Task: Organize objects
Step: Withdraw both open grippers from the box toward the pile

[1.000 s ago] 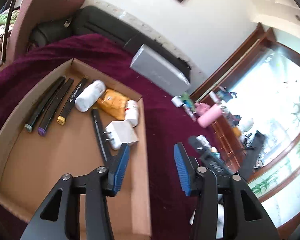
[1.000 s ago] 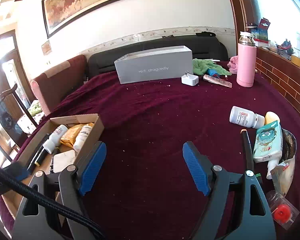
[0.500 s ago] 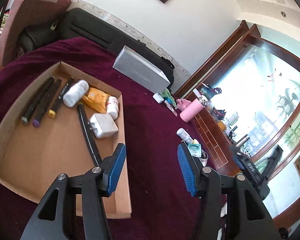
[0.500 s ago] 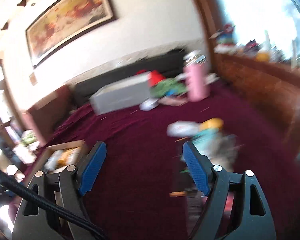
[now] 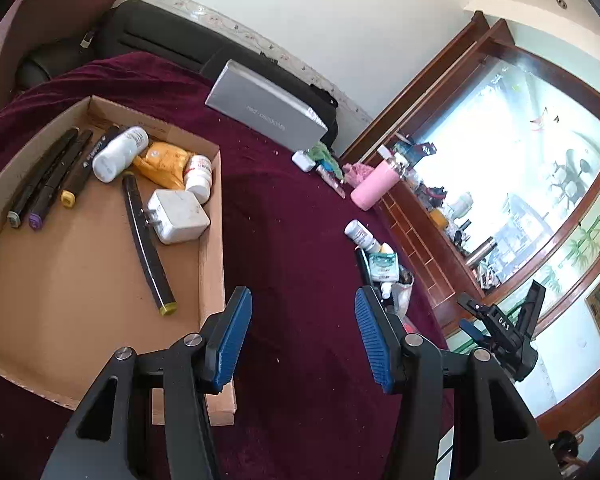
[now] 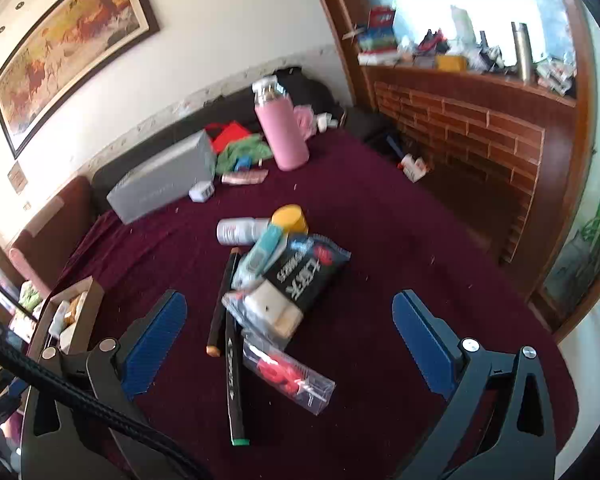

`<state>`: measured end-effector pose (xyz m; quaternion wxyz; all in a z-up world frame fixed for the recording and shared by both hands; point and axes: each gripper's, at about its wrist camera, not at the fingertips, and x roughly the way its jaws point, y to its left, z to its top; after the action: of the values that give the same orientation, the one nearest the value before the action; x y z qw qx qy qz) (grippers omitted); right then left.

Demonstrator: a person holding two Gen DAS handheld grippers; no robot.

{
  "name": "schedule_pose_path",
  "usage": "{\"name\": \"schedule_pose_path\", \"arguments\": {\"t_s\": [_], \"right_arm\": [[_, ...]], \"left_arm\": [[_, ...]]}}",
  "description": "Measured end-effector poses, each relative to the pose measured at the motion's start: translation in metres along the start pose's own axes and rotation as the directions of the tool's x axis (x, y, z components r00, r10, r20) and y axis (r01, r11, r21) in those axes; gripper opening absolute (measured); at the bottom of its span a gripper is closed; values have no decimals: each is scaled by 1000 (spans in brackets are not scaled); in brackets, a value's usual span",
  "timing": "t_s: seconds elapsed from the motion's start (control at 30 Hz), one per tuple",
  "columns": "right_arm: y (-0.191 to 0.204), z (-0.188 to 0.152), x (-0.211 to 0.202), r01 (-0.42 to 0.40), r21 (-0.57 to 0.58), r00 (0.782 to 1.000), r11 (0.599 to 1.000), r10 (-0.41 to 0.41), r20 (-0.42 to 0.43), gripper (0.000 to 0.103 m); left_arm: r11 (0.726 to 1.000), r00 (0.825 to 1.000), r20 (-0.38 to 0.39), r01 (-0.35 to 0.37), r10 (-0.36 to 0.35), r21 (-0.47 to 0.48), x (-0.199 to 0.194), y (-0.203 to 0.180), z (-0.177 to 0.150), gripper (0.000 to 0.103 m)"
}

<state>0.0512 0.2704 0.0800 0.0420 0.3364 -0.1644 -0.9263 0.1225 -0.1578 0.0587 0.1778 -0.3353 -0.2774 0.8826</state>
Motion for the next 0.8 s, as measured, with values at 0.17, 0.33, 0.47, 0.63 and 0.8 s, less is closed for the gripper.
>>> {"name": "schedule_pose_path", "arguments": {"t_s": [0.17, 0.33, 0.47, 0.63, 0.8], "right_arm": [[-24, 4, 21, -66, 98, 991, 993, 77, -106, 103], [-26, 1, 49, -60, 124, 975, 990, 85, -208, 103], [-20, -15, 62, -119, 167, 947, 979, 162, -277, 103], [16, -34, 78, -274, 188, 870, 943, 326, -369, 103], [50, -41, 68, -426, 151, 805, 892, 450, -386, 103]], "left_arm": [[1000, 999, -41, 1, 0, 14, 11, -6, -6, 48], [1000, 998, -62, -8, 9, 24, 15, -9, -10, 48], [1000, 997, -70, -13, 15, 27, 17, -8, -11, 48], [1000, 996, -86, -16, 18, 19, 21, -6, -15, 48], [1000, 996, -86, -21, 23, 16, 20, -3, -15, 48]]}}
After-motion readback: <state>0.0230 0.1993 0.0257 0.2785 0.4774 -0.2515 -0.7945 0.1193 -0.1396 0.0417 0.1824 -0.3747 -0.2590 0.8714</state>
